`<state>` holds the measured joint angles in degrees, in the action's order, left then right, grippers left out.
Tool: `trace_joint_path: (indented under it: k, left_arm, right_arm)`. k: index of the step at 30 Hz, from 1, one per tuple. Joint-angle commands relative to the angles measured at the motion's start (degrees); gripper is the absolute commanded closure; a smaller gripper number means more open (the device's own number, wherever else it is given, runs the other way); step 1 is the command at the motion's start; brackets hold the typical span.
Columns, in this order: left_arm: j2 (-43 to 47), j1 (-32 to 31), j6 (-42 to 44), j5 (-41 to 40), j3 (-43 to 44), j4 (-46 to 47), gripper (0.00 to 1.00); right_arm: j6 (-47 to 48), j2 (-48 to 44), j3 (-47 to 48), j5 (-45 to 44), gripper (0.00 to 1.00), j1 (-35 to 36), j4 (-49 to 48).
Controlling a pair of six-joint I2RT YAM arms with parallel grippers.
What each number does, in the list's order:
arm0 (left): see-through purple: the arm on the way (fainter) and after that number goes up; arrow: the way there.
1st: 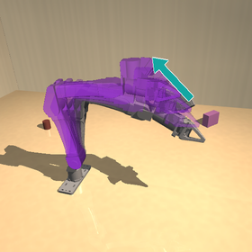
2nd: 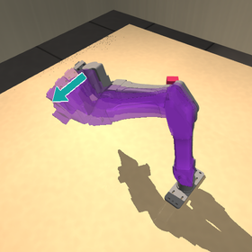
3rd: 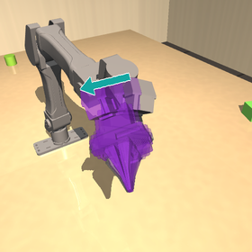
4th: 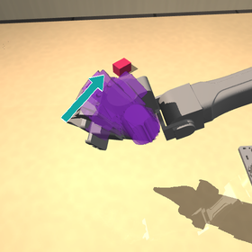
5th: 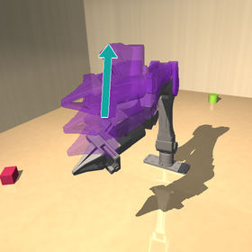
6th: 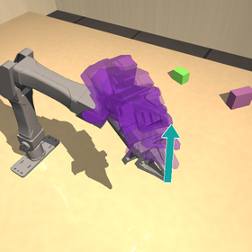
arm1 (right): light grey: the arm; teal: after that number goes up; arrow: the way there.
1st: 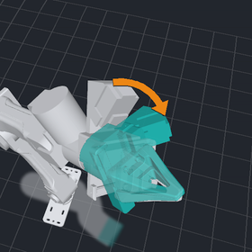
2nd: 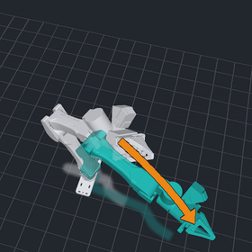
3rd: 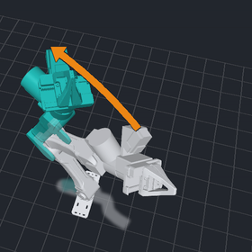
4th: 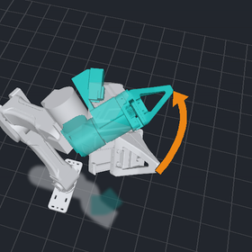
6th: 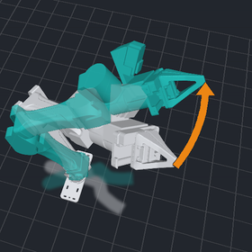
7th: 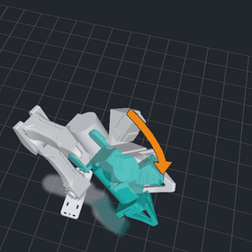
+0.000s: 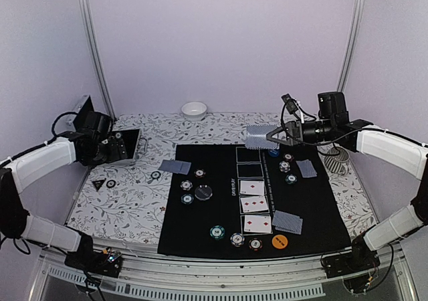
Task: Distribute texas hold em gaming equipment
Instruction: Pick up the all-in button from the center of the board.
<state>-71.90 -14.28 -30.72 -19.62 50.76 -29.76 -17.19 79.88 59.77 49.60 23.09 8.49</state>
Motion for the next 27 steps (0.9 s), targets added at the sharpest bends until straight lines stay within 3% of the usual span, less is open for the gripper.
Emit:
trace_joint_path:
  k: [1,11,19,27]
  left_arm:
    - [-3.99,8.59,-3.74,3.34,-2.87,-0.21,0.02]
    - [-18.84,20.47,-4.83,4.01,-0.14,0.86,0.02]
    - [-23.73,22.72,-5.31,6.17,-0.76,3.93,0.02]
    - [-24.87,23.95,-5.15,8.83,-1.43,5.15,0.11]
  right_arm:
    - [2.88,-1.87,0.18,0.16,0.98,-0.63,1.21]
    - [3.98,-1.57,0.05,-0.17,0.98,-1.03,1.7]
    - [4.19,-1.04,-0.01,-0.13,0.98,-1.12,1.88]
    - [4.4,-1.6,-0.05,-0.21,0.98,-1.18,1.97]
